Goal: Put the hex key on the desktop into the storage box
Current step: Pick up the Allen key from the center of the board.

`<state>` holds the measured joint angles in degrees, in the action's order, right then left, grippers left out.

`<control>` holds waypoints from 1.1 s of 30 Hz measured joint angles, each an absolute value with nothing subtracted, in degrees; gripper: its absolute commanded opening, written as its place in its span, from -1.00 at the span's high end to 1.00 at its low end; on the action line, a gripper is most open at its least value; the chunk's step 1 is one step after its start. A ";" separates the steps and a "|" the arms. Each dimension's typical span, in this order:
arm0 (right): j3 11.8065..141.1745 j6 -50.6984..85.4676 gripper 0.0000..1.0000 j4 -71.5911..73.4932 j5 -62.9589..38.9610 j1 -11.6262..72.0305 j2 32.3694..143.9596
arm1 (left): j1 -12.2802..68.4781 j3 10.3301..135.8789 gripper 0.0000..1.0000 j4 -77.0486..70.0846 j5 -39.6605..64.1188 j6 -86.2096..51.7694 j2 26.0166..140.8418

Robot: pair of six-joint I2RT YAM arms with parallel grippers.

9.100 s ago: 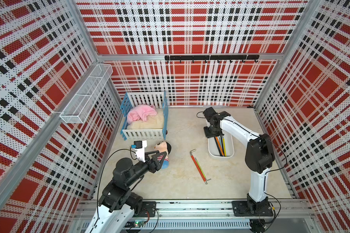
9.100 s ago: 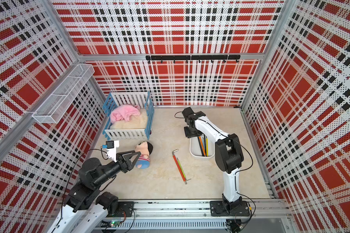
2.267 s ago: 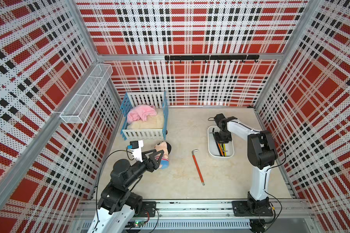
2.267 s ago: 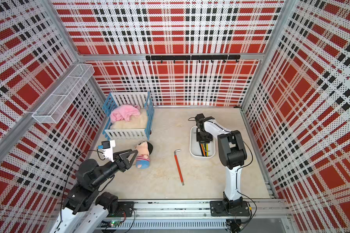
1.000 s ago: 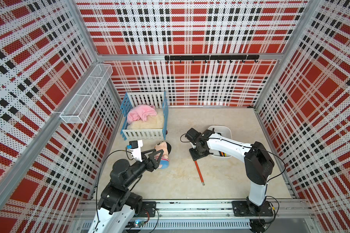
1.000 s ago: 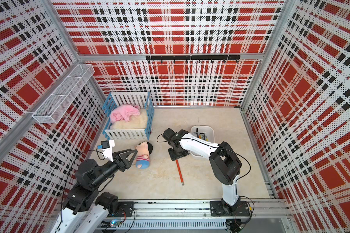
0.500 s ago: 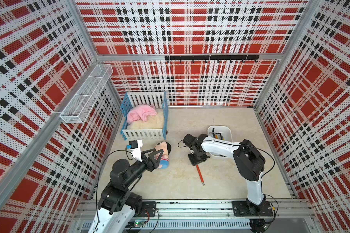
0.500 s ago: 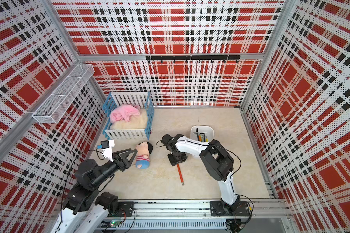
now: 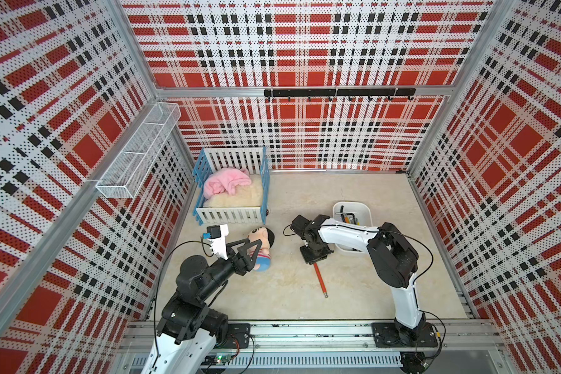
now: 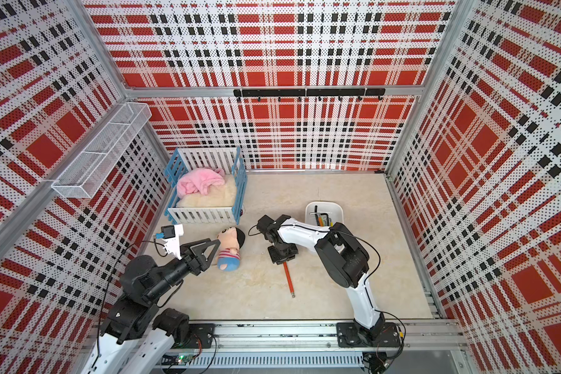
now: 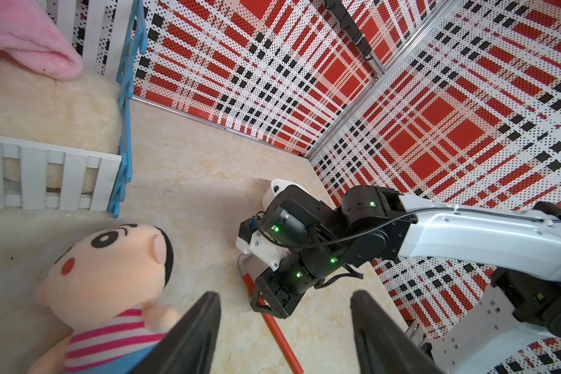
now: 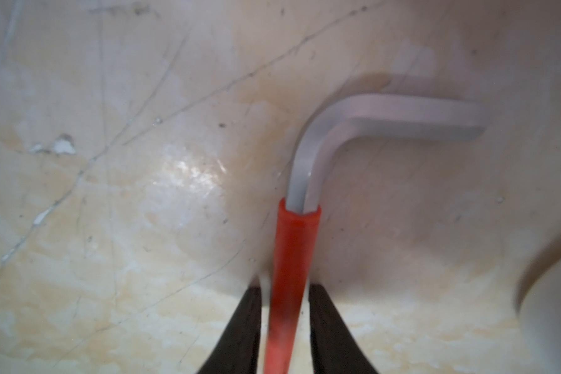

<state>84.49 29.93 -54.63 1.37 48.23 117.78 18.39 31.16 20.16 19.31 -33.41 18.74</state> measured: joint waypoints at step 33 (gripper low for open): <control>92.16 30.98 1.00 -59.79 2.79 48.25 118.30 | 18.33 31.16 -0.38 20.16 19.31 -33.41 18.74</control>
